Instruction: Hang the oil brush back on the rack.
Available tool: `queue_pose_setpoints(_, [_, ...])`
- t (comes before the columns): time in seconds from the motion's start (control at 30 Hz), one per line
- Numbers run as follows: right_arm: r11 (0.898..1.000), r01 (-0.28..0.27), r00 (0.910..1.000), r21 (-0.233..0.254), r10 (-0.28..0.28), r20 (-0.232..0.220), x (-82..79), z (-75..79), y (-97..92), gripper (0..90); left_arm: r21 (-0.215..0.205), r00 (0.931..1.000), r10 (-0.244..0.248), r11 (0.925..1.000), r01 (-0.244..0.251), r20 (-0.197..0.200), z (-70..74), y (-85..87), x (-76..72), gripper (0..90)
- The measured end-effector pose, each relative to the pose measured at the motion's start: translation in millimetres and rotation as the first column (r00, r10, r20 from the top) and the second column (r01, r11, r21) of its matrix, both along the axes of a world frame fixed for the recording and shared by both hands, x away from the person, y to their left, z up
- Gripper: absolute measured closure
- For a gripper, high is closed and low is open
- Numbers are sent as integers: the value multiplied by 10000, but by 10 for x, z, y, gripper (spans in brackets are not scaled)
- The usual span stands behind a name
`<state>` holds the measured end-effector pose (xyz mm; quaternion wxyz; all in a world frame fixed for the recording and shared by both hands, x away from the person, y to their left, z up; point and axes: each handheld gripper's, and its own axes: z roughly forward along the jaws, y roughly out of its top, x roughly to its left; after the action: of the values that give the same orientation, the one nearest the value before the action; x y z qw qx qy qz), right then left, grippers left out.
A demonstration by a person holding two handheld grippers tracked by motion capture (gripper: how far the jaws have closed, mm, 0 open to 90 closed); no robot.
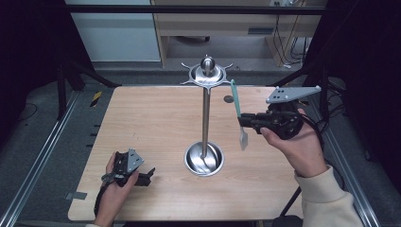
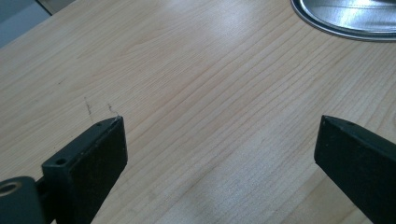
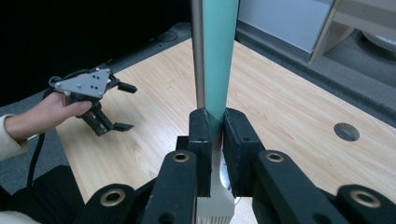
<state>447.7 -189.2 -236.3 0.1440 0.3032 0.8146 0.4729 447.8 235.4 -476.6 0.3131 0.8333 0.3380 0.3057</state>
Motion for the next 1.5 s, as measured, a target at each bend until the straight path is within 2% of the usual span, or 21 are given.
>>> queue_pose_setpoints(0.17, [9997, 92, 9996, 215, -98, 253, 12, -68, 17, 823, -5, 10000, 13, 10000, -13, 16, -2, 0, -1, 22])
queue_pose_setpoints(0.27, [9987, 265, 9972, 433, -294, 691, 4, -135, 43, 823, 18, 10000, -18, 10000, 18, -15, -2, -2, 1, 22])
queue_pose_setpoints(0.37, [9979, 339, 9956, 548, -386, 857, 3, -166, 56, 822, 89, 10000, -25, 10000, 25, -17, -4, -7, -3, 22])
queue_pose_setpoints(0.47, [9949, 439, 9919, 907, -542, 1147, 13, -241, 70, 822, 9, 10000, -3, 10000, 3, 12, -1, -4, -5, 22])
queue_pose_setpoints(0.67, [9924, 492, 9878, 1131, -652, 1415, 41, -300, 127, 821, -38, 10000, 25, 10000, -25, 13, 1, 7, -1, 22])
queue_pose_setpoints(1.13, [9871, 319, 9876, 1568, -553, 1469, 122, -365, 176, 813, -70, 9999, 97, 9999, -97, 55, 3, 16, 2, 22])
queue_pose_setpoints(1.37, [9875, 333, 9884, 1540, -554, 1414, 128, -372, 183, 748, -111, 9999, 129, 9999, -128, 65, 5, 24, 4, 22])
queue_pose_setpoints(1.5, [9880, 468, 9866, 1470, -687, 1476, 108, -356, 180, 675, -112, 9999, 141, 9998, -141, 70, 7, 30, 4, 22])
